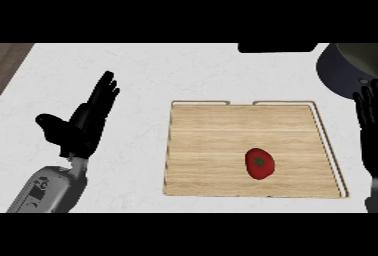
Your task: Pick the tomato from the tray and place it in the pot
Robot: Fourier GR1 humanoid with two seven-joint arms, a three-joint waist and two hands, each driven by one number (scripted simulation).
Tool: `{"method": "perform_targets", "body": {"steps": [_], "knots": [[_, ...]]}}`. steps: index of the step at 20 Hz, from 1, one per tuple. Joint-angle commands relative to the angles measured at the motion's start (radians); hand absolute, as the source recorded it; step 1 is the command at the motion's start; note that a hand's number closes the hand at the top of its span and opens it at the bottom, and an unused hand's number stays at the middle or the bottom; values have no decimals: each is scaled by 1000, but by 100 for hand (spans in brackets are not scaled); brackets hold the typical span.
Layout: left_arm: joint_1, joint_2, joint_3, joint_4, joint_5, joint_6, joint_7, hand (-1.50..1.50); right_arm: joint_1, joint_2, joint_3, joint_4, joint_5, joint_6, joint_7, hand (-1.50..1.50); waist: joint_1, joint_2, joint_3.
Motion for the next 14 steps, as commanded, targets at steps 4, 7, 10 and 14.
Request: {"method": "perform_targets", "body": {"steps": [4,7,10,14], "knots": [[71,7,49,-14,-44,65,-76,0,-57,-130,-33,-223,65,166,-236,150,-13,-18,-26],[112,-12,53,-24,-44,96,-93,0,27,-347,-150,-117,357,34,-228,150,-64,-16,-40],[213,-87,21,-5,-78,116,-239,0,186,-107,-91,-282,373,-121,-320,-150,-37,-6,-26],[290,-76,25,-25,-66,68,-299,0,330,-25,-28,-427,371,-38,-559,-150,-24,-5,-25]]}}
